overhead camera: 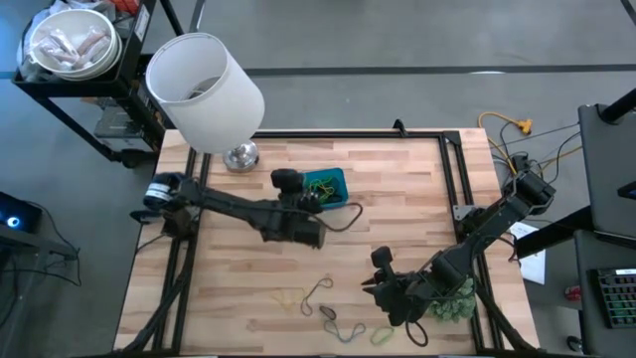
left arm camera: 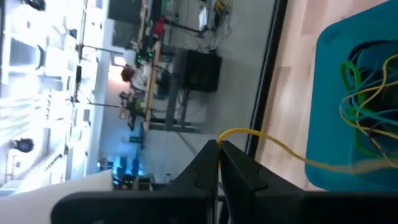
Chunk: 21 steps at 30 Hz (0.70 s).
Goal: Pick and place rubber bands into bin
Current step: Put the yellow rubber band into the blue bin
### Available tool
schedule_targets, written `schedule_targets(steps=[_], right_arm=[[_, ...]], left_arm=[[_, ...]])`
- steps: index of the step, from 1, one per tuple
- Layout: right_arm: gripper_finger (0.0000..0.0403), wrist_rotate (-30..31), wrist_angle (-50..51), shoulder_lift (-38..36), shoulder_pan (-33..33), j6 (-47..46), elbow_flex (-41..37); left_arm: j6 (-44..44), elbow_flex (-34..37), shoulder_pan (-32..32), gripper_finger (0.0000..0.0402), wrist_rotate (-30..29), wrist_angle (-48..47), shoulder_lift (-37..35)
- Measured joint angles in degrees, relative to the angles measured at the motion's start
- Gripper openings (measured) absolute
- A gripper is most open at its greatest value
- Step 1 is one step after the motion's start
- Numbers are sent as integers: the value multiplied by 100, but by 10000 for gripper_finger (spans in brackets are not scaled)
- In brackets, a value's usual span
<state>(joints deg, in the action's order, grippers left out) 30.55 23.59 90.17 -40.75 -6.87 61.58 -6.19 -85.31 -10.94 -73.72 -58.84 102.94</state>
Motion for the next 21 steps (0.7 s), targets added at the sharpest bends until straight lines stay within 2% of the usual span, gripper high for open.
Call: schedule_targets(steps=[3, 13, 21], right_arm=[[57, 0, 1, 0, 0, 0, 0], [57, -2, 0, 0, 0, -7, -37], [57, -3, -1, 0, 0, -15, -106]], left_arm=[[347, 9, 148, 0, 195, 389, 0], [2244, 113, 535, 0, 1402, 2669, -2], [2312, 242, 836, 0, 1777, 2792, 44]])
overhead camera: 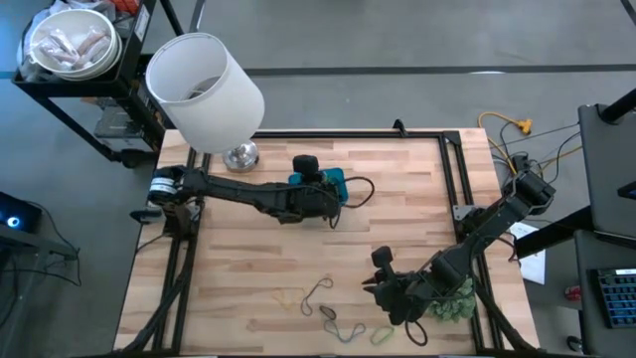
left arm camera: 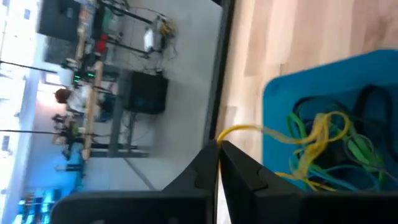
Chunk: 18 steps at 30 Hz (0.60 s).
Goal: Pick and place rubber bands into bin
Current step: Put the yellow rubber band into the blue bin
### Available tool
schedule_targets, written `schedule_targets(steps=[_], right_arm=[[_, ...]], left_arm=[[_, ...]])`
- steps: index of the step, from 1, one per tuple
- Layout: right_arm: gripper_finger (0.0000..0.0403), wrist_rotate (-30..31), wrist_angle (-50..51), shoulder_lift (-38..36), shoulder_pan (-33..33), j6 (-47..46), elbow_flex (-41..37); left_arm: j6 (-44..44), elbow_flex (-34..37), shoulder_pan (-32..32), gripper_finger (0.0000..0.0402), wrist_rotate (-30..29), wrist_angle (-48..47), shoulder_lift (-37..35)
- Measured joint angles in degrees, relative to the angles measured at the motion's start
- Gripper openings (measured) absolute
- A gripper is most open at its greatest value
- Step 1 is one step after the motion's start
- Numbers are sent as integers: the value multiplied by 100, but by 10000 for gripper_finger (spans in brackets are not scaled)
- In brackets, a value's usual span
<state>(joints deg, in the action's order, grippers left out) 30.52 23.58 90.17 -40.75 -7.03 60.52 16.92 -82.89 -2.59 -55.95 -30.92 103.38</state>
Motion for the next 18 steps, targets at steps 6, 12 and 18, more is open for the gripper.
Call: schedule_targets(steps=[6, 12, 18], right_arm=[[57, -2, -10, 0, 0, -8, -38], [57, -2, -17, 2, 2, -7, -45], [57, 1, -21, 2, 0, -29, -45]], left_arm=[[-48, 368, 221, 0, 445, 139, 30], [-193, 741, 394, 0, 1380, 247, 15], [-436, 832, 591, 0, 1958, 129, 5]])
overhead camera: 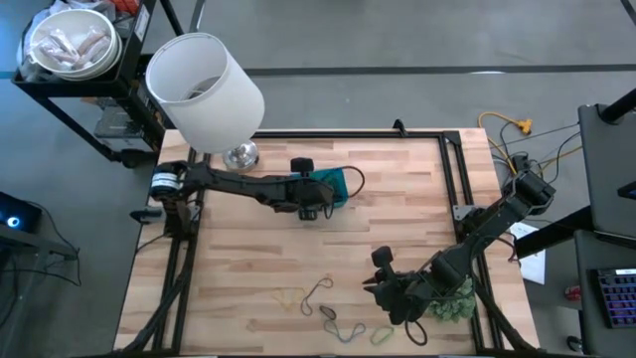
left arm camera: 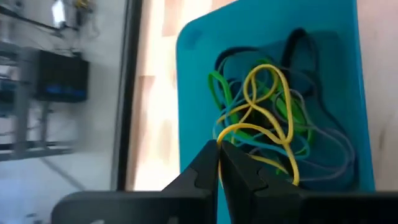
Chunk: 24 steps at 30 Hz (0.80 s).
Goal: Pick and place rubber bands into bin
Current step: Put the yellow rubber band into the blue bin, then put the black rubber band into the blue bin
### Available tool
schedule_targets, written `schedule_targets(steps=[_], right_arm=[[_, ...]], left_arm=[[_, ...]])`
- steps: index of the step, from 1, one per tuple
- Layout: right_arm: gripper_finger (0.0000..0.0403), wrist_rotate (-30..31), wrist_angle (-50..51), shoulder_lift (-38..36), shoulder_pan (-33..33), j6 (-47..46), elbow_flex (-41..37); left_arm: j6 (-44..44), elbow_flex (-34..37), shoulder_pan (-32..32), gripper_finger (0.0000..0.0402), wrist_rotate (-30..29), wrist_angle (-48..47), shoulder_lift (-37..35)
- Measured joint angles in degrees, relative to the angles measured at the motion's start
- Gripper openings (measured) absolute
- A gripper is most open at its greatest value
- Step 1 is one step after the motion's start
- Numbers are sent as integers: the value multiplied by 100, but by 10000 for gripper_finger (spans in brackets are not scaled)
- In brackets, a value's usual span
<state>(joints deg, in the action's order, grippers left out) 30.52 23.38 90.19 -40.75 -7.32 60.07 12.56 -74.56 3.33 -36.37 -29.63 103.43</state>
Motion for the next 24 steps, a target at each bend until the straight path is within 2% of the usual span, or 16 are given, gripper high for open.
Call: schedule_targets(steps=[3, 10, 13, 20, 24], right_arm=[[57, -2, 0, 0, 2, 1, 0], [57, -2, -2, 0, 1, -10, -28], [57, -4, 2, 0, 1, -19, -43], [57, -7, -4, 0, 0, -21, -52], [57, -7, -103, 0, 2, -20, -100]], left_arm=[[-113, 0, 84, 0, 279, 19, -29], [-324, 0, 155, 3, 499, 15, -32], [-322, 0, 154, 24, 673, 15, -32], [-317, 0, 156, 99, 674, -4, -38], [-334, 0, 129, 117, 609, -240, -110]])
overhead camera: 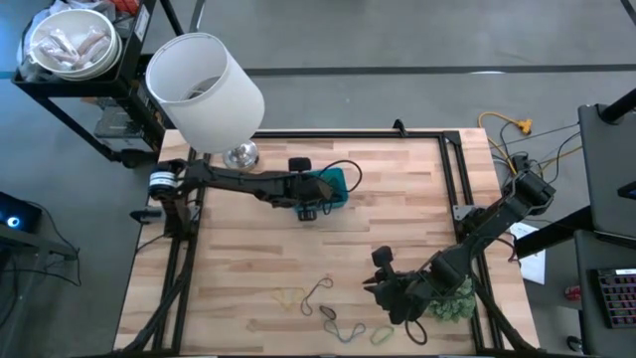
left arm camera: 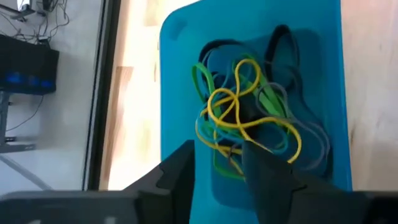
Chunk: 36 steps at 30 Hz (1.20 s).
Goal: Pick and place rubber bands into bin
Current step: Put the black rubber band into the blue bin
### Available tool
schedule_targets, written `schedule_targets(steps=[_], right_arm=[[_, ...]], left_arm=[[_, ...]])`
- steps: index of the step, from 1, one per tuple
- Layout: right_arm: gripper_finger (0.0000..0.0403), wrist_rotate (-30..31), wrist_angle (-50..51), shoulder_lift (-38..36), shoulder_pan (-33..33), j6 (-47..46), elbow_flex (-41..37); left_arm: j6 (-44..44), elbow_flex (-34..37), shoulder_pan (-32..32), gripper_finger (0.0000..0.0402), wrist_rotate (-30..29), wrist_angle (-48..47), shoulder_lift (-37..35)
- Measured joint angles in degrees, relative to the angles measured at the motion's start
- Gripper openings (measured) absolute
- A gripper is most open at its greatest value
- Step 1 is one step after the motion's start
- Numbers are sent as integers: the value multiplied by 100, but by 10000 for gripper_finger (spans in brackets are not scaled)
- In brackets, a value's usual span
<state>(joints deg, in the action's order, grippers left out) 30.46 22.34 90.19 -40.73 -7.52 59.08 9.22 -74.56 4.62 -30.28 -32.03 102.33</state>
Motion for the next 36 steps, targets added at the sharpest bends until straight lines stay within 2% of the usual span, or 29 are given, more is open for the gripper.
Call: schedule_targets(steps=[10, 15, 18, 23, 26, 31, 36], right_arm=[[57, -185, -1904, 2, 122, 1027, -630], [57, -1442, -2546, 12, 396, 1100, -827], [57, -2055, -2911, 109, 554, 1201, -937], [57, -2576, -3341, 515, 805, 1313, -954], [57, -2950, -3420, 845, 945, 1314, -729], [57, -3058, -3431, 1420, 1086, 1457, -235], [57, -3058, -3044, 1999, 1211, 1507, 398]], left_arm=[[-727, 29, -649, 118, -133, -769, -781], [-1022, 558, -1338, 118, -321, -635, -1521], [-1201, 1214, -1855, 118, -362, -113, -2056], [-1151, 2648, -2735, 118, -663, 1584, -2896], [-1152, 3407, -3126, 118, -954, 2265, -3338], [-1183, 4359, -3431, 118, -1254, 3207, -3887], [-1257, 4659, -3447, 118, -1246, 3364, -4321]])
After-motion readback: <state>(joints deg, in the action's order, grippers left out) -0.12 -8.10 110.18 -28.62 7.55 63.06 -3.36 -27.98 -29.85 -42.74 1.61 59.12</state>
